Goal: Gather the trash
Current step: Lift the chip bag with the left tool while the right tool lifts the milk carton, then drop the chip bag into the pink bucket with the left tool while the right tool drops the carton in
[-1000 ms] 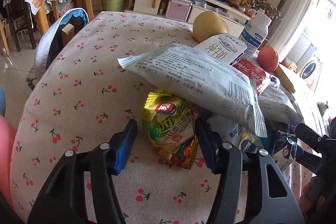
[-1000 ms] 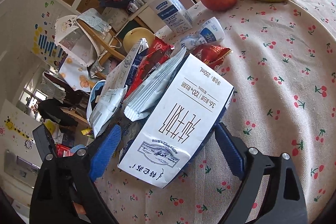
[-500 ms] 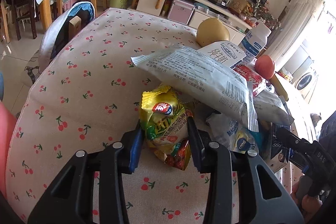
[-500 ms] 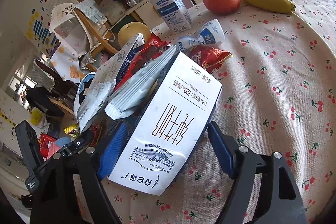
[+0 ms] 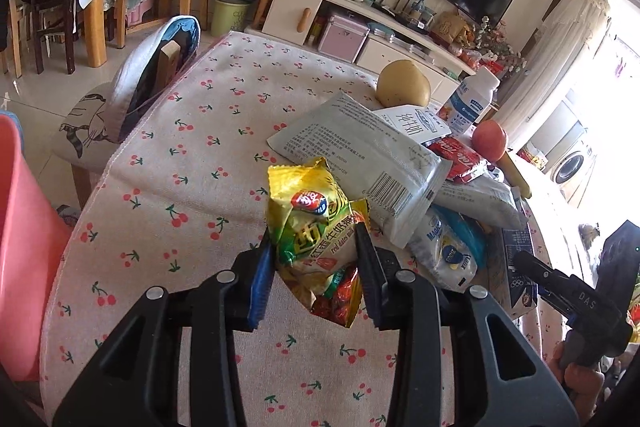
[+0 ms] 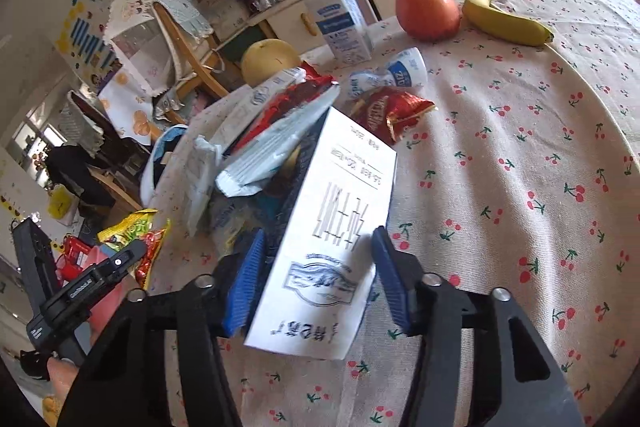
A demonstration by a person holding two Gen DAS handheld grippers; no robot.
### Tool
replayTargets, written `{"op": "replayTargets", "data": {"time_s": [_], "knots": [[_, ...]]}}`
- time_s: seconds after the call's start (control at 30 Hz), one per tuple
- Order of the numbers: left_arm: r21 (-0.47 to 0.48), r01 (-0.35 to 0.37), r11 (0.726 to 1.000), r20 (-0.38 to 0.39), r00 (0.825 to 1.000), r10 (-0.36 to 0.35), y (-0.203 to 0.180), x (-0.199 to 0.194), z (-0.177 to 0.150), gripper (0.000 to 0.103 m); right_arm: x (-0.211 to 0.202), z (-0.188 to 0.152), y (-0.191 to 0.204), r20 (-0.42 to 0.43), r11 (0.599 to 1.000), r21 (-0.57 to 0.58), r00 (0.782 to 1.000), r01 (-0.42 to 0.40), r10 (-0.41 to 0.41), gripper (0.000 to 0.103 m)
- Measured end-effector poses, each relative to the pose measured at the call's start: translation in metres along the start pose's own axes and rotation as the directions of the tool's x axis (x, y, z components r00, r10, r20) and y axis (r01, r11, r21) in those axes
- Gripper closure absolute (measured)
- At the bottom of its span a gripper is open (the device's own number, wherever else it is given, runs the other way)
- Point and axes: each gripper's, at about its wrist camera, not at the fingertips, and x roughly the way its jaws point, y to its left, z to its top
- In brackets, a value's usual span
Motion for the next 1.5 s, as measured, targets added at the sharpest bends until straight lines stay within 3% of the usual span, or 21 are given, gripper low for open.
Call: {"op": "replayTargets", "data": {"time_s": [0.07,0.13,0.17,0.23,0.33,0.43,0.57,0.87,1.07,1.3,1.5], "knots": [[-0.006,0.009,1.0,0.001,1.0,-0.009,0.003,-0.005,-0.001,0.063,-0.005,-0.003,0.004,0.009,0.998,-0.041,0.999,0.045,-0.044,0.065],[-0.006,0.011,1.0,0.003,1.0,-0.011,0.004,-0.009,-0.003,0.063,-0.005,-0.006,0.001,-0.01,0.998,-0.032,0.999,0.045,-0.046,0.061],[-0.006,0.013,1.0,0.001,1.0,-0.013,0.004,-0.01,-0.004,0.063,-0.003,-0.007,-0.001,-0.023,0.998,-0.016,0.998,0.053,-0.054,0.054],[-0.003,0.022,1.0,-0.003,1.0,-0.022,0.004,-0.012,-0.005,0.063,0.004,-0.01,-0.009,-0.045,0.996,0.02,0.995,0.087,-0.086,0.02],[0.011,0.029,1.0,-0.006,1.0,-0.029,0.002,-0.015,-0.007,0.063,0.012,-0.012,-0.016,-0.059,0.996,0.068,0.997,0.062,-0.058,0.017],[0.017,0.034,0.999,-0.011,0.999,-0.034,0.002,-0.017,-0.01,0.063,0.016,-0.012,-0.009,-0.042,0.996,0.038,0.996,0.078,-0.077,0.014],[0.018,0.038,0.999,-0.013,0.999,-0.037,0.003,-0.018,-0.011,0.063,0.02,-0.016,0.004,-0.024,0.987,-0.05,0.988,0.153,-0.154,0.024],[0.019,0.058,0.998,-0.01,0.998,-0.058,0.002,-0.025,-0.011,0.063,0.009,-0.026,0.01,-0.027,0.983,-0.077,0.986,0.164,-0.166,0.033],[0.03,0.069,0.997,0.02,0.997,-0.069,0.002,-0.041,-0.011,0.063,-0.015,-0.033,0.017,-0.006,0.989,-0.063,0.991,0.132,-0.133,0.037],[-0.003,0.066,0.998,0.062,0.996,-0.066,0.016,-0.062,-0.011,0.063,-0.043,-0.047,0.041,0.008,0.998,-0.053,0.999,0.042,-0.042,0.037],[-0.074,-0.017,0.997,0.168,0.985,0.029,0.046,-0.098,0.001,0.063,-0.042,-0.042,0.109,-0.015,0.985,-0.107,0.991,-0.134,0.133,0.037]]}}
